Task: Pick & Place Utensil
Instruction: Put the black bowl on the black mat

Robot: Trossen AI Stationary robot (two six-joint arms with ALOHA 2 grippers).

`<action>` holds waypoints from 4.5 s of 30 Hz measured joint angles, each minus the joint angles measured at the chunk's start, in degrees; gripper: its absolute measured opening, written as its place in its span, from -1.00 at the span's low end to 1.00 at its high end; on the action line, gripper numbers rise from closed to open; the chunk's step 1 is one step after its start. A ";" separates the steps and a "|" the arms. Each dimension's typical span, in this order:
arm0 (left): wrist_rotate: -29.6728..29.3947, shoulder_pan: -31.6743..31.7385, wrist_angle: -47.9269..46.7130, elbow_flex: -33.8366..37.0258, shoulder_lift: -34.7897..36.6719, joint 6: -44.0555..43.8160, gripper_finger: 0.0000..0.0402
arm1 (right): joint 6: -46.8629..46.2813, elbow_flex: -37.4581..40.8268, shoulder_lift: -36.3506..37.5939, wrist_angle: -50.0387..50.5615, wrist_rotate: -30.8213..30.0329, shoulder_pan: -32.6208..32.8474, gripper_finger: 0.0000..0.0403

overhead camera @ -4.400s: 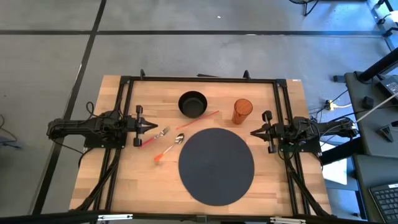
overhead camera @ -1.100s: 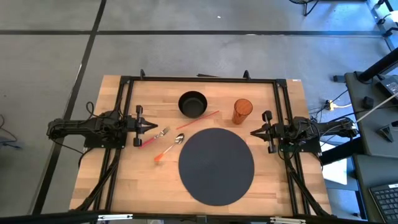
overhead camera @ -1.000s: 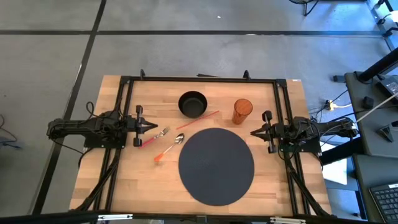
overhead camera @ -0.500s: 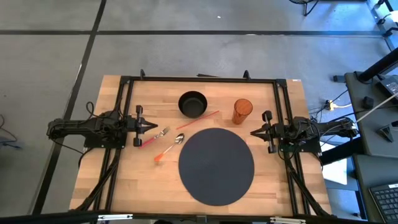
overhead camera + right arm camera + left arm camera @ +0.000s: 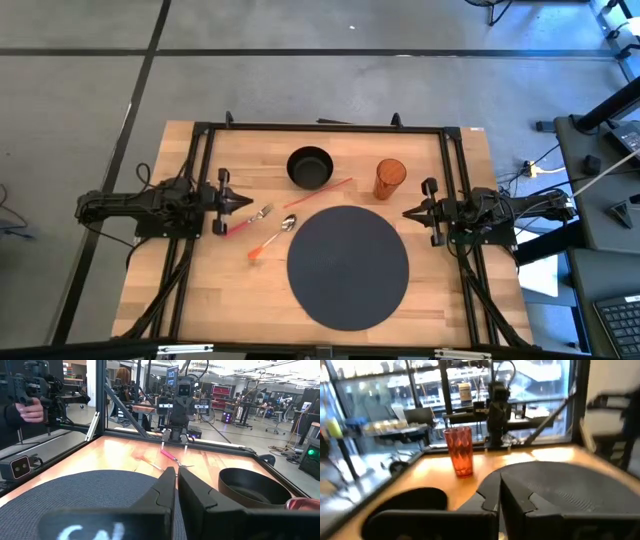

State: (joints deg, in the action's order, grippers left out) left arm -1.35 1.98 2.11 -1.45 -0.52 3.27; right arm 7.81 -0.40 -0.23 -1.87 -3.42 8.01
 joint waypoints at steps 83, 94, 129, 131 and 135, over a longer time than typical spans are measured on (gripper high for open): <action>2.11 12.13 -58.90 -88.08 -110.64 7.59 0.16 | -9.11 0.00 -0.02 -0.79 -4.54 0.04 -0.89; 1.60 14.71 -57.90 -88.08 -115.58 8.46 0.18 | -8.90 0.01 -0.02 -0.80 -4.54 0.04 -0.89; -4.61 14.27 -56.57 -88.08 -119.33 9.53 -0.95 | -8.87 0.00 -0.02 -0.85 -4.56 0.04 -0.89; -5.32 14.18 -56.68 -88.08 -119.30 9.98 -0.96 | -8.87 0.00 -0.02 -0.83 -4.56 0.04 -0.89; -7.23 13.69 -57.43 -88.07 -117.75 10.90 -0.98 | -8.85 0.00 -0.02 -0.83 -4.56 0.04 -0.89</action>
State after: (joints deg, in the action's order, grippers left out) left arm -8.58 15.68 -55.32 -89.52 -118.27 14.16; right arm -1.04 -0.40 -0.25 -2.70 -7.99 8.05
